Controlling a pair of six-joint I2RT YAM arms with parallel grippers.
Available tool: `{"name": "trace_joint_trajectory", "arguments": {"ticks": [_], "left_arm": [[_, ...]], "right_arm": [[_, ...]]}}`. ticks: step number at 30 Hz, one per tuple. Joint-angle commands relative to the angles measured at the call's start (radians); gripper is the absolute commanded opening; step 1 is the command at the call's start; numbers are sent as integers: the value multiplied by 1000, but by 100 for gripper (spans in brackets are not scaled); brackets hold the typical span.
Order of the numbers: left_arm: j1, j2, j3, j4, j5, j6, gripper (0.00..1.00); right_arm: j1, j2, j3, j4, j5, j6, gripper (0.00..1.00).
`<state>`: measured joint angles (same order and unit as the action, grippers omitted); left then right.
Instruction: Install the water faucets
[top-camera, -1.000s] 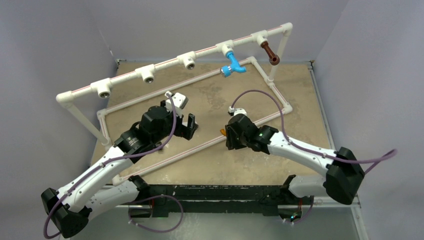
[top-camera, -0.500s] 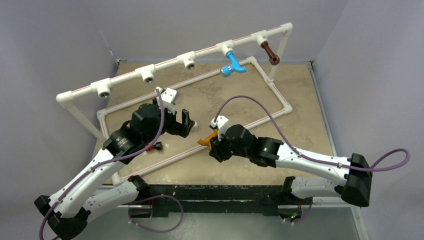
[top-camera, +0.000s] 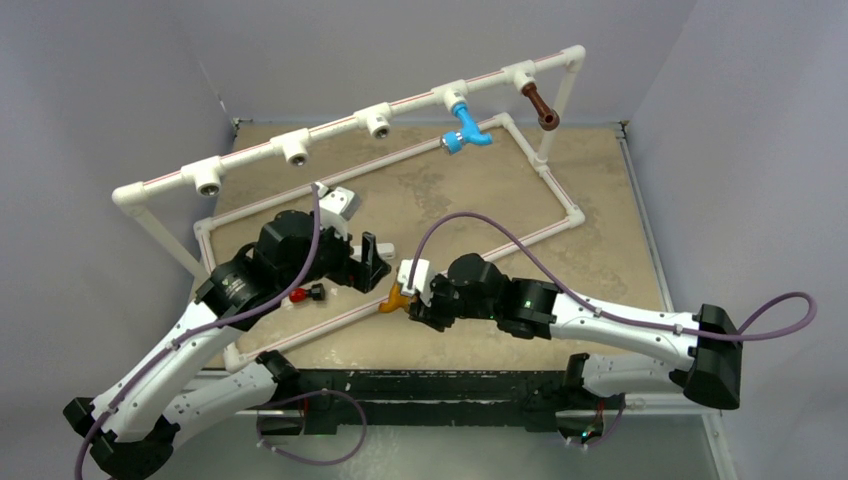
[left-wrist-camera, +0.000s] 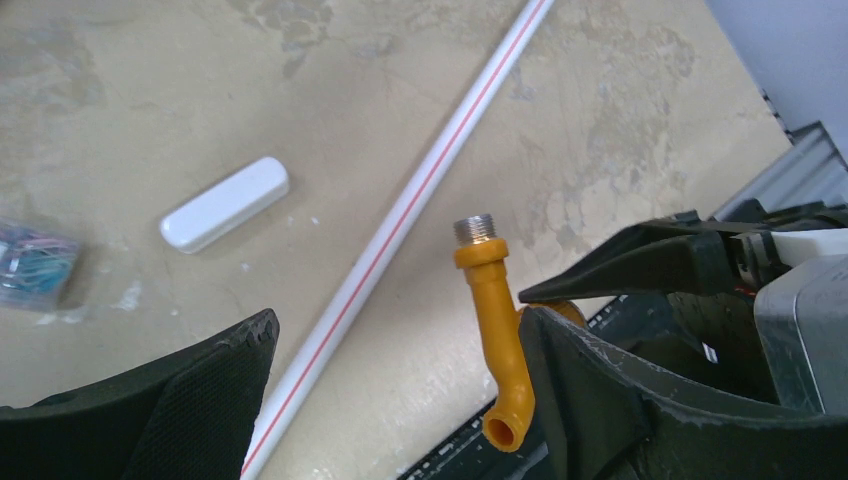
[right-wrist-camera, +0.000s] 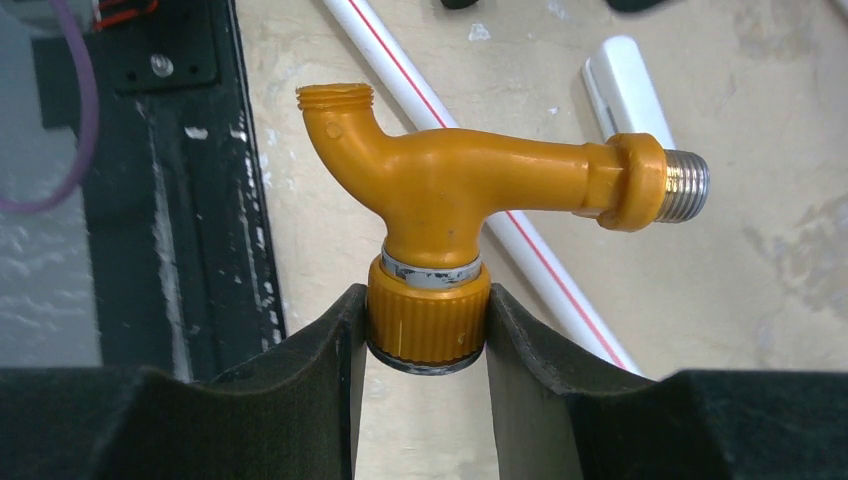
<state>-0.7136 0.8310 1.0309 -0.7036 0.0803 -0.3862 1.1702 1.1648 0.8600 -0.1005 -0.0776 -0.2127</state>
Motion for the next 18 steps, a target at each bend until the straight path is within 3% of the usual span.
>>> {"name": "trace_joint_trajectory", "arguments": {"ticks": [1, 10, 18], "left_arm": [[5, -19, -35, 25, 163, -62, 89], [5, 5, -130, 109, 261, -143, 86], [8, 60, -139, 211, 364, -186, 75]], "right_arm": [[6, -19, 30, 19, -61, -241, 0], [9, -78, 11, -19, -93, -411, 0], [14, -80, 39, -90, -141, -507, 0]]}}
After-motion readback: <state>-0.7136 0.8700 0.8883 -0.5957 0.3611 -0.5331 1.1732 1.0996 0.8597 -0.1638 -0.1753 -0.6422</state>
